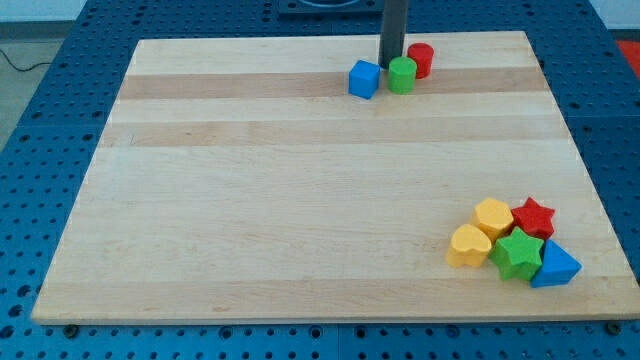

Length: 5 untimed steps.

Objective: Push the green circle into the group of blocks

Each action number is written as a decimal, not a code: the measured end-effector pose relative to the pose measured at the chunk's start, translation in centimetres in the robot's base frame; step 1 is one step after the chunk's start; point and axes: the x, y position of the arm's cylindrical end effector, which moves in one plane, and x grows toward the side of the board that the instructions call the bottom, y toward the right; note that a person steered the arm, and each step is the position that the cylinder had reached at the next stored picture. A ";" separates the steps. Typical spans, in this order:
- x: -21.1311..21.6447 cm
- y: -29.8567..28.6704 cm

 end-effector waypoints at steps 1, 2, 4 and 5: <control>1.6 0.6; -1.5 0.0; 2.5 -0.2; 8.6 -0.2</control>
